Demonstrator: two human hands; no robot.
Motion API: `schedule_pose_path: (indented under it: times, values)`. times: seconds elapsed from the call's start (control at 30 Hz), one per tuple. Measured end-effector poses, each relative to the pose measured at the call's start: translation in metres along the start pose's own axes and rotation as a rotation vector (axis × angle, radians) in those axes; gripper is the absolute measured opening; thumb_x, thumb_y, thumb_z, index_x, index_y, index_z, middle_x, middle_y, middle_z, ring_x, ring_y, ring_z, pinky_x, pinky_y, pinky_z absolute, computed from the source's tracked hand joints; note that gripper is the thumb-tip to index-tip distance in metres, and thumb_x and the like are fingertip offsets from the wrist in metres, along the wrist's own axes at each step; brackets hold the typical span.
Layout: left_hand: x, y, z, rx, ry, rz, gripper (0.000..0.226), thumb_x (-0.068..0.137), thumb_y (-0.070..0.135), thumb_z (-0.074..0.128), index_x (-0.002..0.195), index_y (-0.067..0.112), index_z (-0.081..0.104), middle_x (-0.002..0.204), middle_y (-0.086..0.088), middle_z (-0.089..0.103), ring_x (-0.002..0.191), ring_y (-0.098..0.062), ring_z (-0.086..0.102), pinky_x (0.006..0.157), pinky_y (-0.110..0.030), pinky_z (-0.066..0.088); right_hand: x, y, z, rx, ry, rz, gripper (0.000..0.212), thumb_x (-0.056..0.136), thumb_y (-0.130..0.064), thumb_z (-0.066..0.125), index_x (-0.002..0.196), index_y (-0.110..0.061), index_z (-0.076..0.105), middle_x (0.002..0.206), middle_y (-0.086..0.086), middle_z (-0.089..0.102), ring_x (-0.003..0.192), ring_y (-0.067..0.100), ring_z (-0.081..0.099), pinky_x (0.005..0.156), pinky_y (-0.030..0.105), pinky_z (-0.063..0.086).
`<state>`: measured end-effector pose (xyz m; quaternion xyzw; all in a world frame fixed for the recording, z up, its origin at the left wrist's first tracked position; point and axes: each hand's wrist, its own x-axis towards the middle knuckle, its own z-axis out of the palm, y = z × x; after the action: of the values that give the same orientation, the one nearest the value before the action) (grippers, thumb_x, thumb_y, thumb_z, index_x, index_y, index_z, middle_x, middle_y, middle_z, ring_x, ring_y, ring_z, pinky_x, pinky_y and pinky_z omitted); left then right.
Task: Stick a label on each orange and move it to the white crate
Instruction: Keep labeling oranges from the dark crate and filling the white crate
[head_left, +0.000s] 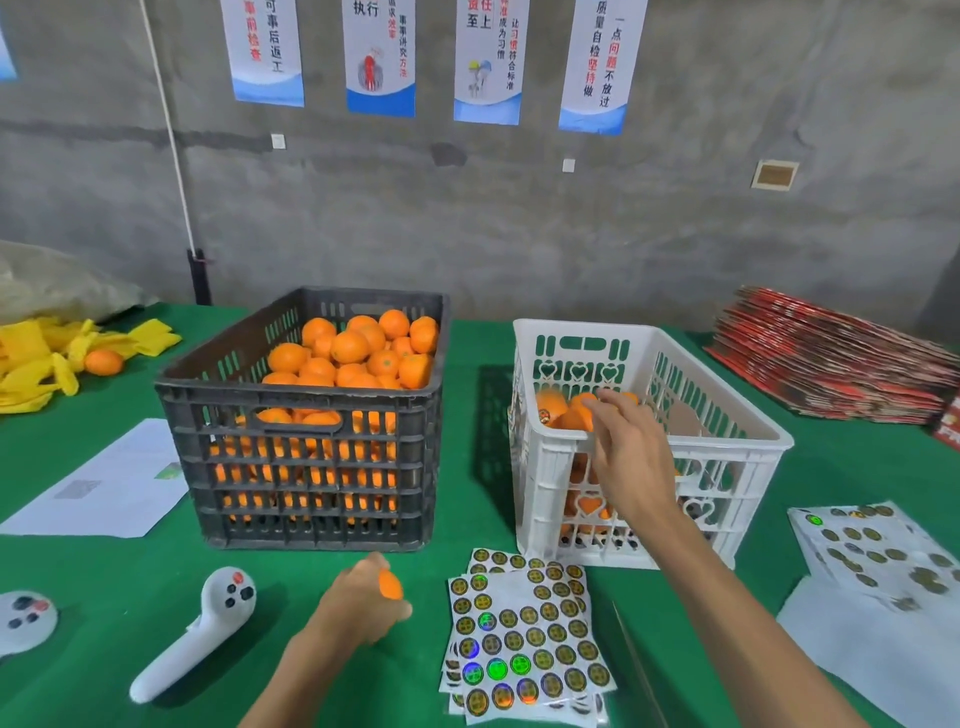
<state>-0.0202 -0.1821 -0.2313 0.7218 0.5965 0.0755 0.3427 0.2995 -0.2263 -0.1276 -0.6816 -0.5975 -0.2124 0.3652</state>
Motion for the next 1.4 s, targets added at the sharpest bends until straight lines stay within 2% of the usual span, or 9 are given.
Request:
schedule_pose_path:
  times: [0.17,0.27,0.4,0.47,0.6,0.77,0.93,1.27,1.4]
  values:
    - [-0.001,0.006,0.002,-0.229,0.178,0.014,0.054,0.097,0.038,0.071,0.138,0.013,0.046,0.099,0.000,0.059,0.082,-0.016,0.063,0.065,-0.030,0.049,-0.026,-0.020,0.021,-0.027,0.117,-0.352,0.032,0.087,0.003,0.070,0.118,-0.008,0.072,0.125,0.007,0.068,0.111,0.031,0.062,0.096,0.045,0.049]
    - [0.003,0.008,0.011,-0.419,0.209,0.034,0.046,0.099,0.042,0.068,0.130,0.013,0.049,0.101,0.001,0.057,0.087,-0.019,0.065,0.080,-0.041,0.062,-0.054,-0.041,0.043,0.029,0.022,-0.497,0.021,0.093,-0.010,0.072,0.114,-0.008,0.073,0.117,0.005,0.070,0.104,0.025,0.065,0.091,0.039,0.052]
    - [-0.001,0.017,0.029,-0.801,0.165,0.024,0.042,0.099,0.044,0.066,0.125,0.014,0.050,0.126,-0.011,0.058,0.103,-0.024,0.069,0.065,-0.023,0.061,-0.092,-0.056,0.073,0.119,-0.568,-0.277,0.034,0.102,-0.037,0.060,0.130,-0.020,0.068,0.122,-0.004,0.066,0.110,0.016,0.054,0.097,0.038,0.047]
    - [-0.004,0.021,0.038,-0.975,0.116,-0.025,0.046,0.099,0.050,0.062,0.126,0.016,0.046,0.130,-0.016,0.058,0.098,-0.029,0.075,0.059,-0.018,0.058,-0.105,-0.050,0.084,0.073,-0.738,-0.214,0.047,0.100,-0.052,0.055,0.137,-0.024,0.063,0.130,-0.006,0.060,0.117,0.014,0.049,0.103,0.037,0.042]
    - [-0.005,0.028,0.058,-1.253,0.041,-0.107,0.068,0.099,0.058,0.056,0.147,0.015,0.035,0.128,-0.027,0.062,0.087,-0.030,0.079,0.075,-0.034,0.064,-0.121,-0.041,0.092,0.028,-0.788,-0.211,0.066,0.090,-0.074,0.048,0.134,-0.027,0.065,0.131,-0.011,0.055,0.120,0.013,0.046,0.102,0.035,0.040]
    - [0.001,0.032,0.077,-1.471,0.116,-0.124,0.073,0.102,0.056,0.052,0.156,0.012,0.028,0.128,-0.024,0.061,0.089,-0.028,0.079,0.097,-0.047,0.059,-0.136,-0.036,0.100,0.192,-0.721,-0.091,0.064,0.090,-0.071,0.055,0.134,-0.026,0.065,0.126,-0.013,0.054,0.116,0.009,0.046,0.100,0.029,0.037]
    - [-0.002,0.033,0.085,-1.526,0.171,-0.091,0.068,0.103,0.058,0.048,0.155,0.017,0.030,0.122,-0.019,0.065,0.098,-0.025,0.078,0.110,-0.050,0.050,-0.135,-0.033,0.109,0.319,-0.691,0.057,0.052,0.088,-0.064,0.065,0.123,-0.026,0.071,0.117,-0.017,0.057,0.113,0.006,0.048,0.101,0.030,0.037]
    - [-0.001,0.028,0.094,-1.327,0.189,0.002,0.060,0.103,0.060,0.043,0.149,0.022,0.037,0.134,-0.009,0.060,0.098,-0.016,0.077,0.114,-0.045,0.046,-0.122,-0.036,0.115,0.504,-0.685,0.273,0.009,0.089,-0.029,0.076,0.082,-0.029,0.082,0.095,-0.009,0.068,0.093,0.009,0.063,0.090,0.038,0.053]
    - [-0.001,0.024,0.102,-1.110,0.211,0.034,0.057,0.103,0.066,0.034,0.145,0.028,0.037,0.133,-0.003,0.060,0.101,-0.012,0.076,0.094,-0.030,0.049,-0.114,-0.038,0.118,0.546,-0.733,0.476,0.019,0.089,-0.016,0.071,0.075,-0.023,0.082,0.079,-0.008,0.076,0.073,0.005,0.070,0.081,0.037,0.061]
